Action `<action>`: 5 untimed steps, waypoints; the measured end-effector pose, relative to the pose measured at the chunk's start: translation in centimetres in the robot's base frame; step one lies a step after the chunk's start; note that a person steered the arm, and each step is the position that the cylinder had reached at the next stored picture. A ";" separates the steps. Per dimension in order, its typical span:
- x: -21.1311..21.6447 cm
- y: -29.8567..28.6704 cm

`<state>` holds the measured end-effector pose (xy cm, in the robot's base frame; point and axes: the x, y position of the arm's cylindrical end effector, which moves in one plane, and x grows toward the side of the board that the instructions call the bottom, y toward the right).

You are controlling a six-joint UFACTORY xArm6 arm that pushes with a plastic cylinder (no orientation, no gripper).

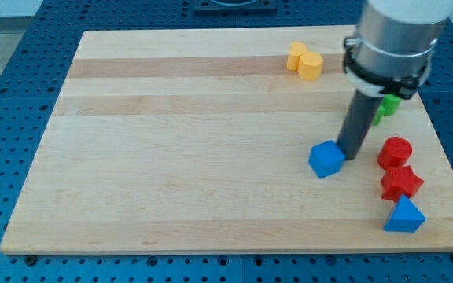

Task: Point your arm to the bottom of the green star

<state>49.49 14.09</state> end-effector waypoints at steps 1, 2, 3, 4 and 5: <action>0.8 -3.3; 1.1 -5.9; -1.3 -4.1; -4.1 -1.1; -4.0 -0.4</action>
